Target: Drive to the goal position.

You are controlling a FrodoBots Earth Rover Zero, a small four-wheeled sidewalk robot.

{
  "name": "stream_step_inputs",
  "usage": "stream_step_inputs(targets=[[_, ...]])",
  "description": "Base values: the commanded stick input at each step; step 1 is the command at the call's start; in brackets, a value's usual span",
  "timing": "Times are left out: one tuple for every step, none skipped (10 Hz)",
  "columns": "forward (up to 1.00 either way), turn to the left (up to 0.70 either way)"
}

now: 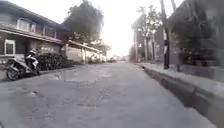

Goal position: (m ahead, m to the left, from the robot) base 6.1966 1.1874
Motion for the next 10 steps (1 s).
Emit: stream_step_inputs(targets=[[1.00,0.02],[1.00,0.02],[1.00,0.02],[1.00,0.02],[1.00,0.02],[1.00,0.02],[1.00,0.02],[1.00,0.02],[1.00,0.02],[1.00,0.02]])
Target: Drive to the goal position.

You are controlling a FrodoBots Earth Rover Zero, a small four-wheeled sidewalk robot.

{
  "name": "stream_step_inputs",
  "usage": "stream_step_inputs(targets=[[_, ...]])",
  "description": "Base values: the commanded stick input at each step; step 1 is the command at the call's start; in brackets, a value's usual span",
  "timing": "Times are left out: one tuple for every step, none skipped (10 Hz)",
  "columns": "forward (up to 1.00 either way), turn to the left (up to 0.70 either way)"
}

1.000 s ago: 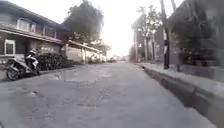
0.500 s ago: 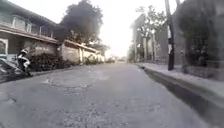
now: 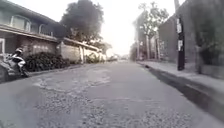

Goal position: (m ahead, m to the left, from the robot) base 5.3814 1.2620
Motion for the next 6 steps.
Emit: stream_step_inputs(targets=[[1.00,0.01],[1.00,-0.38],[1.00,-0.38],[1.00,-0.19],[1.00,0.02],[1.00,0.02]])
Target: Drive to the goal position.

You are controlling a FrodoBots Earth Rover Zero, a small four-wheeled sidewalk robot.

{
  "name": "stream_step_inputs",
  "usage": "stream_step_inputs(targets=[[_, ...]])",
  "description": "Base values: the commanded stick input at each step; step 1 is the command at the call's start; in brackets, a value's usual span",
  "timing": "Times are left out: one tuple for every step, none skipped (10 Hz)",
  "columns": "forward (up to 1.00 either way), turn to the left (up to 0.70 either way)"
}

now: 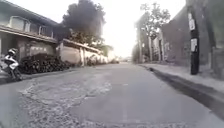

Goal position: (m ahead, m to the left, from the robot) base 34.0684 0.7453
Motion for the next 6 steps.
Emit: stream_step_inputs(targets=[[1.00,0.02],[1.00,0.02],[1.00,0.02],[1.00,0.02],[1.00,0.02],[1.00,0.02]])
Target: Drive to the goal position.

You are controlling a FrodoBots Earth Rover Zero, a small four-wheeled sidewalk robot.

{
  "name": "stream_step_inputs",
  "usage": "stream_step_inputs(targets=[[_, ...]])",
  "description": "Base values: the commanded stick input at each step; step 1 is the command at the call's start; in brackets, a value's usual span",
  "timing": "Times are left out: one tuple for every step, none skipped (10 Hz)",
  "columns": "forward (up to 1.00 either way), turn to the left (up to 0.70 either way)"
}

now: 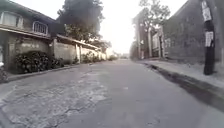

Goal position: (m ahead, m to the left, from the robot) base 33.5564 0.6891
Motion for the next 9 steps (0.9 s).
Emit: stream_step_inputs(targets=[[1.00,0.02],[1.00,0.02],[1.00,0.02],[1.00,-0.32],[1.00,-0.38],[1.00,-0.38],[1.00,-0.38],[1.00,-0.38],[1.00,-0.38]])
